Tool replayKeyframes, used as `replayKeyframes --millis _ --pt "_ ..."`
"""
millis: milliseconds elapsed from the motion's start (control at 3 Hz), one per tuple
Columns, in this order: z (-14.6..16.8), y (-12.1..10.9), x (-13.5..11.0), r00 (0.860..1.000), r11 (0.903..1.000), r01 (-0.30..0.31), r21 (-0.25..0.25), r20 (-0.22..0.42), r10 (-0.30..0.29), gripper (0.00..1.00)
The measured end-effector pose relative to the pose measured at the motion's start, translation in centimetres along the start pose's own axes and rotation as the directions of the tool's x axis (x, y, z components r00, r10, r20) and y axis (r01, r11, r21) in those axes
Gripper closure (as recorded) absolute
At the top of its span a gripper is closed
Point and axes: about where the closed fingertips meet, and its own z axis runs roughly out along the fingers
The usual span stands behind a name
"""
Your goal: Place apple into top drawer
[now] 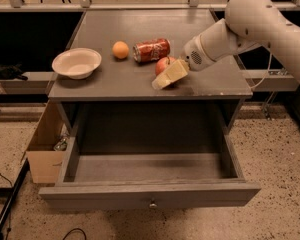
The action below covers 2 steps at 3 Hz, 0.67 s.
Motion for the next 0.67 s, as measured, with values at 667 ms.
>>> replayKeyframes --millis 667 --pt "0.0 0.0 0.0 1.0 1.0 0.0 0.0 0.0 0.0 0.5"
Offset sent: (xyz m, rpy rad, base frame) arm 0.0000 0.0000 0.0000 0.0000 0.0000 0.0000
